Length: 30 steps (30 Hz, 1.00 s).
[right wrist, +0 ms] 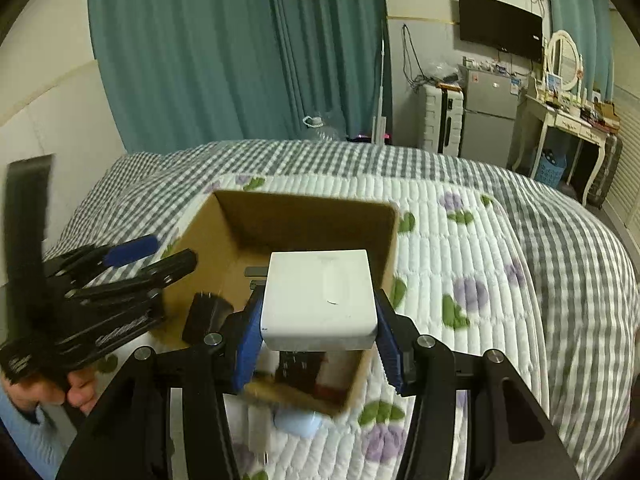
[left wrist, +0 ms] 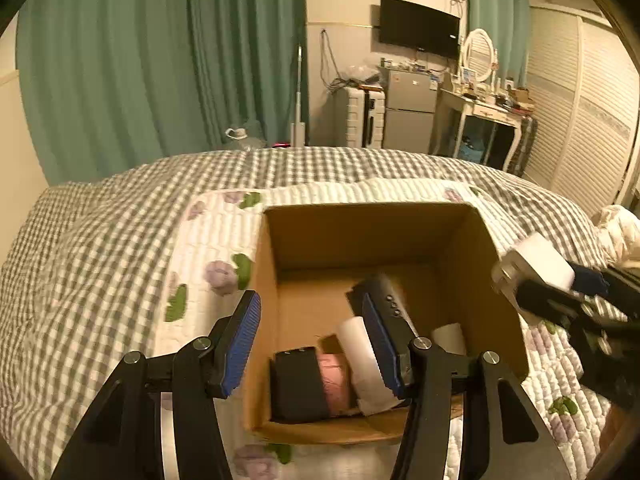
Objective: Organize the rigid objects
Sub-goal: 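Drop the silver charger and white adapter into the box, opening both tools, then grasp the small white adapter with the right tool while the left grasps the blue earbud case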
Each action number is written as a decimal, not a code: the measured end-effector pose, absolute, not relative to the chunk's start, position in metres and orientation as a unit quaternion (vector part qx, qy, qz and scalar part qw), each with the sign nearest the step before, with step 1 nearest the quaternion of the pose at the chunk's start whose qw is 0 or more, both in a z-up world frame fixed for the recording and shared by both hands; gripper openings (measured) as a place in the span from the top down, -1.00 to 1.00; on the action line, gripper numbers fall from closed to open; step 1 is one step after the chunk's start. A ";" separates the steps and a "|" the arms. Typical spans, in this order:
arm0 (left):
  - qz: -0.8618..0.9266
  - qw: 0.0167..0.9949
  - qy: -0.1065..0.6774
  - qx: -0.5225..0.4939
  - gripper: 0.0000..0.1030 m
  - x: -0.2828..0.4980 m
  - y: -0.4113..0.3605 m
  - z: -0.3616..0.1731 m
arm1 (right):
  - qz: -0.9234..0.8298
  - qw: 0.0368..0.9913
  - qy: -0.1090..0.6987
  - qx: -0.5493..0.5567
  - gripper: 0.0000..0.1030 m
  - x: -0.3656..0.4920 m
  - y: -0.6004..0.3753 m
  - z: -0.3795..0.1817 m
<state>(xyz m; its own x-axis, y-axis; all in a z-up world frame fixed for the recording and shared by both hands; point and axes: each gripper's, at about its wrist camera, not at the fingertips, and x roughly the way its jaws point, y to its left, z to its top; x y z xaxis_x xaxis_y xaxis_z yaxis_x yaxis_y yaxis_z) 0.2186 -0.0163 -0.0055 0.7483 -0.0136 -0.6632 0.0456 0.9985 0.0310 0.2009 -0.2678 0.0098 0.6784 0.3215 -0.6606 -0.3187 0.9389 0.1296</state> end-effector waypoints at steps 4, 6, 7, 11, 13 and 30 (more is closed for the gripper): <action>-0.006 0.933 0.358 0.020 -0.08 0.221 -0.007 -0.008 | 0.169 0.919 0.357 -0.003 0.03 0.228 -0.253 0.003; -0.004 0.932 0.361 0.021 -0.08 0.222 -0.005 -0.011 | 0.168 0.920 0.354 -0.016 0.03 0.244 -0.244 -0.008; -0.004 0.932 0.362 0.022 -0.08 0.223 -0.004 -0.014 | 0.168 0.919 0.355 -0.025 0.03 0.251 -0.240 -0.013; -0.004 0.930 0.366 0.023 -0.08 0.228 -0.002 -0.023 | 0.151 0.917 0.369 -0.022 0.03 0.273 -0.240 -0.034; -0.003 0.930 0.366 0.022 -0.08 0.229 -0.001 -0.026 | 0.153 0.917 0.367 -0.014 0.02 0.277 -0.242 -0.040; -0.007 0.946 0.323 0.035 -0.99 0.147 -0.011 0.023 | 0.133 0.941 0.306 -0.048 -0.75 0.169 -0.274 0.057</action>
